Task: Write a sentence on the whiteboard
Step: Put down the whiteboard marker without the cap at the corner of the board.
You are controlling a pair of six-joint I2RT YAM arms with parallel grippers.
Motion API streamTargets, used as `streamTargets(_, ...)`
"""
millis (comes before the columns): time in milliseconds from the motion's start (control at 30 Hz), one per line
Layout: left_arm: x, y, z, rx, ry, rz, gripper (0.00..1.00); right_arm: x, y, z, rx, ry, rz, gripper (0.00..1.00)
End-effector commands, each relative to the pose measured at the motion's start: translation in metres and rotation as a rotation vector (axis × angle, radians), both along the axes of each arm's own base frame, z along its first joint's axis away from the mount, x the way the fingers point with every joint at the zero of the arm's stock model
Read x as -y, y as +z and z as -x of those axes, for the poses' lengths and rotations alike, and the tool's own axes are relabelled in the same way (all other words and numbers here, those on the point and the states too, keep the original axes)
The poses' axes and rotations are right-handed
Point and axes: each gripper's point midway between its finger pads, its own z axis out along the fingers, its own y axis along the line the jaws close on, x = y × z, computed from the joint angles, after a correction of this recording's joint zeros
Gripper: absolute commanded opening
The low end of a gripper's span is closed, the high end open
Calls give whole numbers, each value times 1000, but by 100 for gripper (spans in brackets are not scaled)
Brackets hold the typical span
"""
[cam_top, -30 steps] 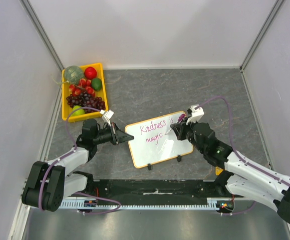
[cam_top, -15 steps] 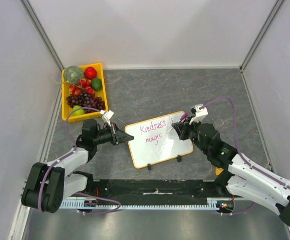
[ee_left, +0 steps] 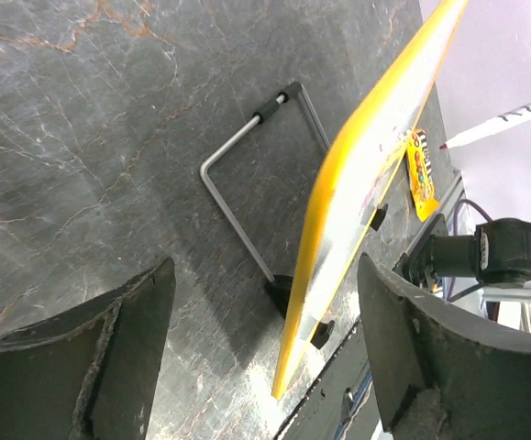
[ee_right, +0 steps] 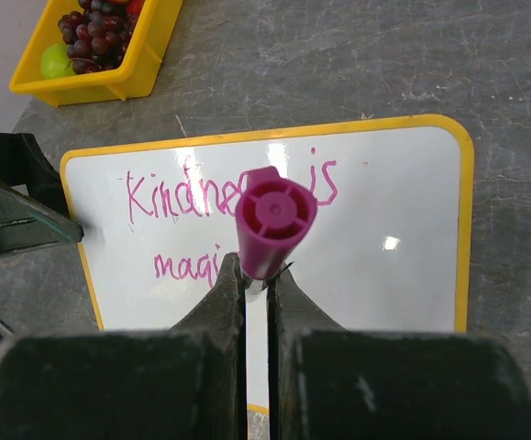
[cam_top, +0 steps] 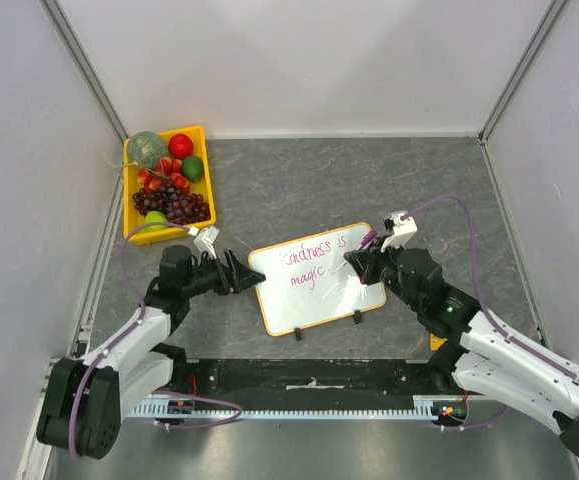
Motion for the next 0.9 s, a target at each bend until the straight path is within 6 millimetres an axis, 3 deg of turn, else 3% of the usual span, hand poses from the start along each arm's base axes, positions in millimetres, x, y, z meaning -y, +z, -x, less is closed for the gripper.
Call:
streamTargets(0,-8,12,-6,79,51,-41,84,0,28,7,5,12,-65,0)
streamTargets(333,-21,71,-15,184,145,-55,86,15,7,29,-150,4,11,0)
streamTargets(467,-25,107,-20,240,165,-82,88,30,15,23,-163,-49,92,0)
streamTargets(633,-19,132,-20,252,97,-99,89,41,27,15,-183,-65,185,0)
streamTargets(767,-16,140,-24,261,59,-122,89,41,6,23,-284,-31,197,0)
streamTargets(867,-15,139,-27,260,46,-134,89,38,-23,39,-395,15,177,0)
